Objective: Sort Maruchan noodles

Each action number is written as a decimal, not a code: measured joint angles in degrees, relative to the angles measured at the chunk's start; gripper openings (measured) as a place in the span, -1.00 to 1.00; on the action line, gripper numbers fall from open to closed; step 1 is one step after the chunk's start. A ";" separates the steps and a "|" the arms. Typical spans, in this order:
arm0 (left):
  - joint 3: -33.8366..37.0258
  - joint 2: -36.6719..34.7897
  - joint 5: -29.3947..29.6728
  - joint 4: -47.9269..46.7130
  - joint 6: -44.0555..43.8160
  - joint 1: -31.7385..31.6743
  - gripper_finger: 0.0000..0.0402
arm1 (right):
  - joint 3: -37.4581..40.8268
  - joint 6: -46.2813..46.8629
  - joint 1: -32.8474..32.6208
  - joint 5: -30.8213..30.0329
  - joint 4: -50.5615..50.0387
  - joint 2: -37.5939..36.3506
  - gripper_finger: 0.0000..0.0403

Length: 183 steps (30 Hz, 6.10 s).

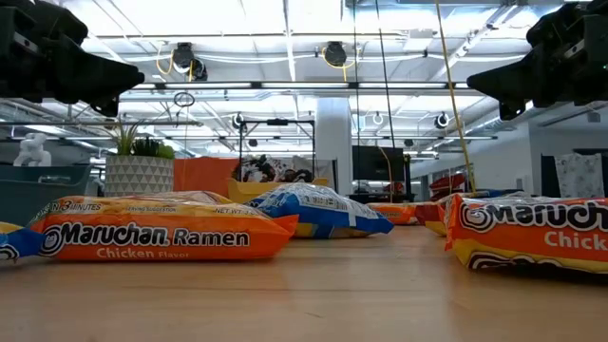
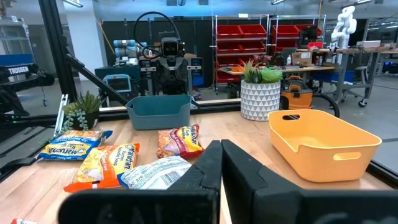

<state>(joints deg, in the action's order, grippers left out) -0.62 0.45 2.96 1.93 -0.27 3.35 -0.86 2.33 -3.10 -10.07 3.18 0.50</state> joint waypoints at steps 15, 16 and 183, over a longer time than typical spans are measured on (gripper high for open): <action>0.00 0.02 0.00 0.00 0.00 -0.02 -0.61 | 0.01 0.00 0.00 0.00 -0.01 0.00 -0.98; 0.02 0.02 0.02 -0.02 0.00 0.00 -0.61 | 0.01 0.00 0.00 0.00 0.00 0.01 -0.98; -60.79 47.46 10.15 -51.67 -2.23 -0.01 -0.99 | 0.02 14.03 -0.01 7.16 -1.24 0.19 -0.98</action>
<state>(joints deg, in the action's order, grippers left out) -61.41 47.91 13.11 -49.73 -2.51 3.34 -0.84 16.36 -3.11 -2.91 1.94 0.69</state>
